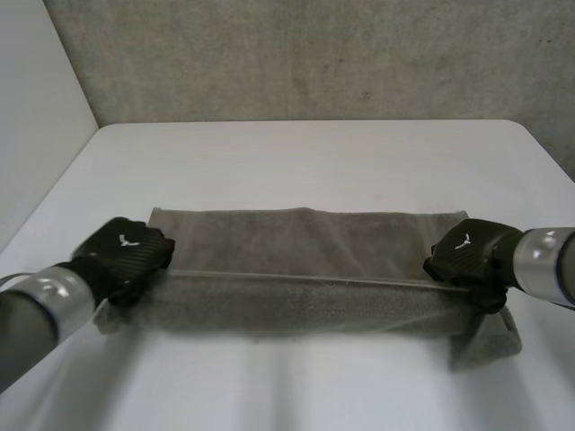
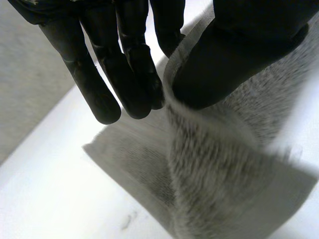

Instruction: Fold the towel.

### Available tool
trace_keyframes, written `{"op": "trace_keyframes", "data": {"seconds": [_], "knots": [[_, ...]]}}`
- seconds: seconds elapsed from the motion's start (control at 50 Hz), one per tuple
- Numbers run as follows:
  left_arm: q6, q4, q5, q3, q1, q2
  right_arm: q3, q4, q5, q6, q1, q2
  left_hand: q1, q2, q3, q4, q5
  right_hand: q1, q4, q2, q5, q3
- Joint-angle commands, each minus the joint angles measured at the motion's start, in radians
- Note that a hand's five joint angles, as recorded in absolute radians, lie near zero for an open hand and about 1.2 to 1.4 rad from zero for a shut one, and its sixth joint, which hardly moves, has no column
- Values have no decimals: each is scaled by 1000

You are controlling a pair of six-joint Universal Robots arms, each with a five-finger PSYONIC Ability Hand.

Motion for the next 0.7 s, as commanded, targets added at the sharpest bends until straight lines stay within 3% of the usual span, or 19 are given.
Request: {"op": "trace_keyframes", "data": {"seconds": [0.02, 0.1, 0.14, 0.16, 0.2, 0.22, 0.26, 0.3, 0.38, 0.42, 0.44, 0.48, 0.58, 0.7], "knots": [[19, 109, -77, 264, -93, -276, -191, -187, 138, 8, 46, 158, 207, 179, 180, 179, 186, 423, 201, 212, 224, 207], [8, 159, -128, 455, -121, -320, -339, -323, 162, 19, 68, 188, 207, 179, 180, 179, 186, 423, 201, 212, 224, 207], [-7, 239, -161, 665, -157, -340, -472, -509, 162, 34, 89, 195, 207, 179, 180, 179, 186, 423, 201, 212, 224, 207], [-7, 239, -162, 666, -157, -340, -472, -510, 162, 34, 89, 195, 207, 179, 180, 179, 186, 423, 201, 212, 224, 207], [-24, 291, -178, 768, -177, -345, -525, -754, 154, 55, 106, 177, 207, 179, 180, 179, 186, 423, 201, 212, 224, 207], [-51, 355, -201, 849, -182, -345, -525, -756, 154, 55, 106, 177, 207, 179, 180, 179, 186, 423, 201, 212, 224, 207], [-84, 423, -224, 903, -187, -340, -503, -951, 152, 84, 114, 126, 207, 179, 180, 179, 186, 423, 201, 212, 224, 207], [-140, 532, -252, 928, -185, -319, -476, -991, 143, 94, 114, 97, 207, 179, 180, 179, 186, 423, 201, 212, 224, 207], [-166, 569, -255, 893, -185, -288, -416, -976, 96, 100, 109, 60, 207, 179, 180, 179, 186, 423, 201, 212, 224, 207], [-168, 543, -246, 763, -176, -256, -350, -917, 10, 103, 104, 51, 207, 179, 180, 179, 186, 423, 201, 212, 224, 207], [-168, 543, -246, 762, -176, -256, -350, -917, 10, 103, 104, 51, 207, 179, 180, 179, 186, 423, 201, 212, 224, 207], [-169, 538, -243, 689, -174, -247, -290, -813, -91, 98, 100, 51, 207, 179, 180, 179, 186, 423, 201, 212, 224, 207], [-165, 546, -191, 341, -121, -234, -223, -640, -200, 86, 75, 77, 207, 179, 180, 179, 186, 423, 201, 212, 224, 207], [-163, 592, -146, 132, -91, -244, -118, -504, -210, 37, 45, 187, 207, 179, 180, 179, 186, 423, 201, 212, 224, 207]]}}
